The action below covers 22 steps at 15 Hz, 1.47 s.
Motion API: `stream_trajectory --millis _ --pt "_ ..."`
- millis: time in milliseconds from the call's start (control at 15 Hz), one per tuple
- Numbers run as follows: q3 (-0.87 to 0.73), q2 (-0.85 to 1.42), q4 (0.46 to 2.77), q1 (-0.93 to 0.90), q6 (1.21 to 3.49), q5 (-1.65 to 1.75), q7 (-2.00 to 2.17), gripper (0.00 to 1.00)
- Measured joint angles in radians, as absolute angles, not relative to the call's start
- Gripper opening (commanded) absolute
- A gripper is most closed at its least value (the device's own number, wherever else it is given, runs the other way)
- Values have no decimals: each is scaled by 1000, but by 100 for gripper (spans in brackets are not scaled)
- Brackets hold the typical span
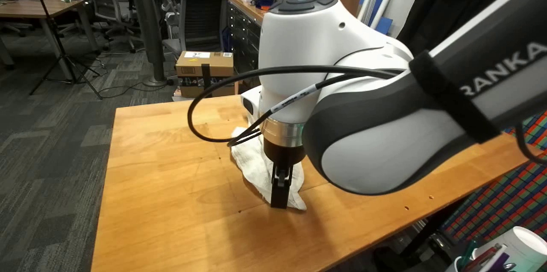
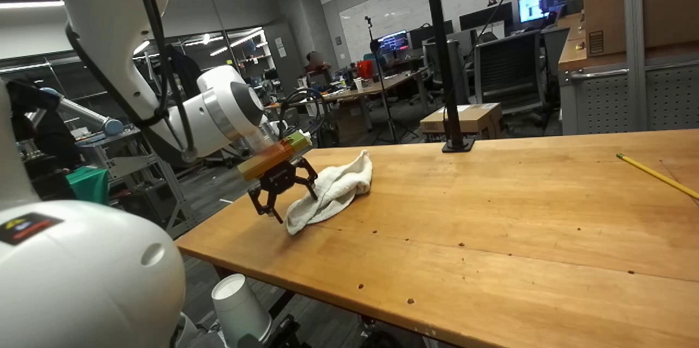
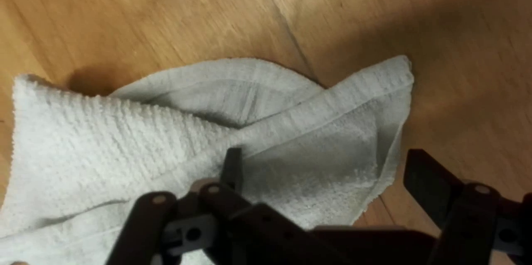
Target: Fold the towel
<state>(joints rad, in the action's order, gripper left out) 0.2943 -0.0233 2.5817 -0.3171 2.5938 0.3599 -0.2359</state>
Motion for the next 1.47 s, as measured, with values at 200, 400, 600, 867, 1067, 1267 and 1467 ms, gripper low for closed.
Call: stream_trajectory --millis 200,400,600,867,1067,1267,1467 --pt "285 -14 2587 -309 2618 338 -262 100" --pt "283 -2 2588 -305 2625 317 -277 73" --pt "283 3 2588 -304 2628 295 -288 49" --pt "281 2 2584 -301 2630 294 -299 20" --pt "276 -2 2574 -296 2629 294 -306 3" --pt "270 -10 2556 -290 2629 294 -316 6" --pt "263 -26 2519 -285 2629 299 -337 6"
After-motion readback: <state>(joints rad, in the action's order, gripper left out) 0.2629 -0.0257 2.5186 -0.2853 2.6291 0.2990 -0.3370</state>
